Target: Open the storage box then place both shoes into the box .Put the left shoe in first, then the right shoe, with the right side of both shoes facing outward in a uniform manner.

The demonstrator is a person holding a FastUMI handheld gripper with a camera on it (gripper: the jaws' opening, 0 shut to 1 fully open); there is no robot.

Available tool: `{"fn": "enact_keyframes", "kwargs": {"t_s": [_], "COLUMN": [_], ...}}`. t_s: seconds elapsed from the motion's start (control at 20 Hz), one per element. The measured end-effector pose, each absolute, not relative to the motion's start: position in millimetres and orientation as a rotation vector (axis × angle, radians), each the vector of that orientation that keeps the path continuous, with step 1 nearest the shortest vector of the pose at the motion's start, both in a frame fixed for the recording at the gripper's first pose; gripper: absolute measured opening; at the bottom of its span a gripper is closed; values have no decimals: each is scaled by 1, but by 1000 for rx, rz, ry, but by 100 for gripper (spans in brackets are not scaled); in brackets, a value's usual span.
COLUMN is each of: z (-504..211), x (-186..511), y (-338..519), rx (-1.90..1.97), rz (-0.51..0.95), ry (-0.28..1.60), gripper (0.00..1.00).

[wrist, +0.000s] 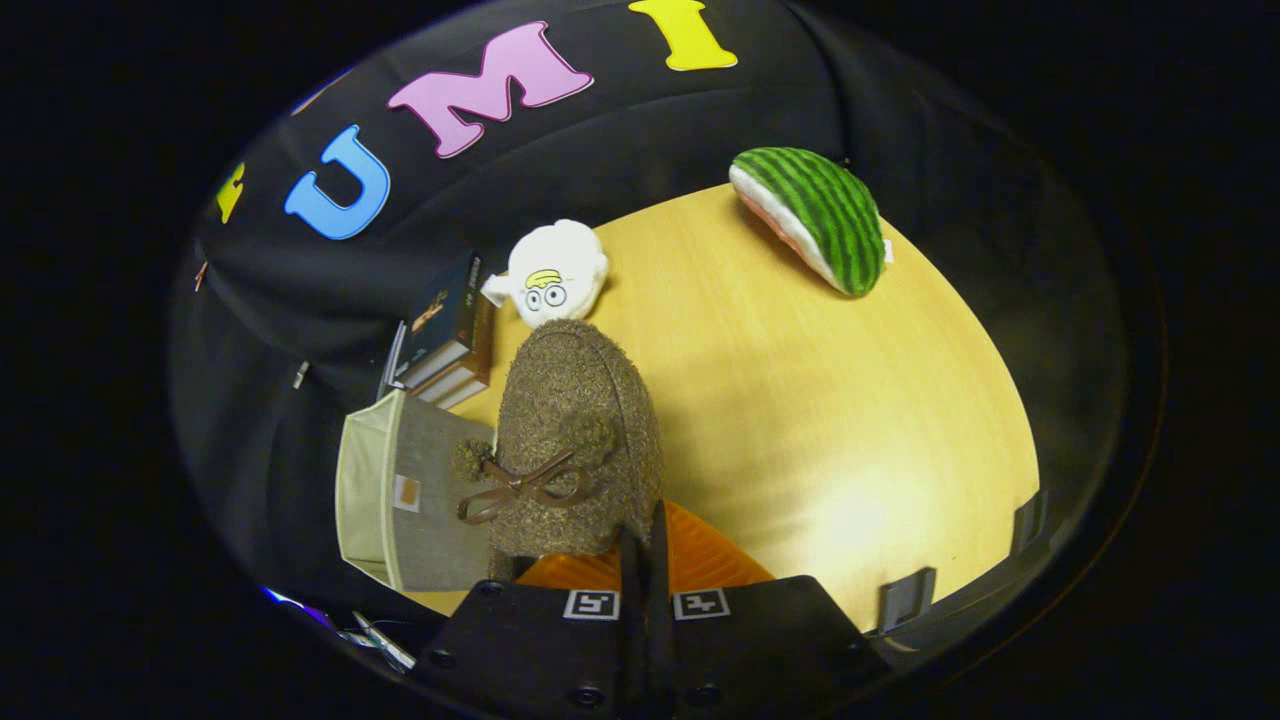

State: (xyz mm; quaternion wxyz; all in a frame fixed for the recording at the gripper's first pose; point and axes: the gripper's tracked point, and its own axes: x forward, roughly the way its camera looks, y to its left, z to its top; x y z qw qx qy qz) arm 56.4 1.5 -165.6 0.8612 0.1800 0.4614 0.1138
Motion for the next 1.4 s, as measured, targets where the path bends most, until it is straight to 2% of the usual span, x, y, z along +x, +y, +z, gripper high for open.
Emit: {"fn": "enact_keyframes", "kwargs": {"t_s": [0.25,0.7,1.05,1.4], "z": [-130,-112,-137,-163], "x": [44,18,22,25], "y": [80,199,252,262], "rx": [475,583,500,416], "rz": [275,340,361,330], "ry": [939,964,993,1047], "gripper": [5,5,5,6]}}
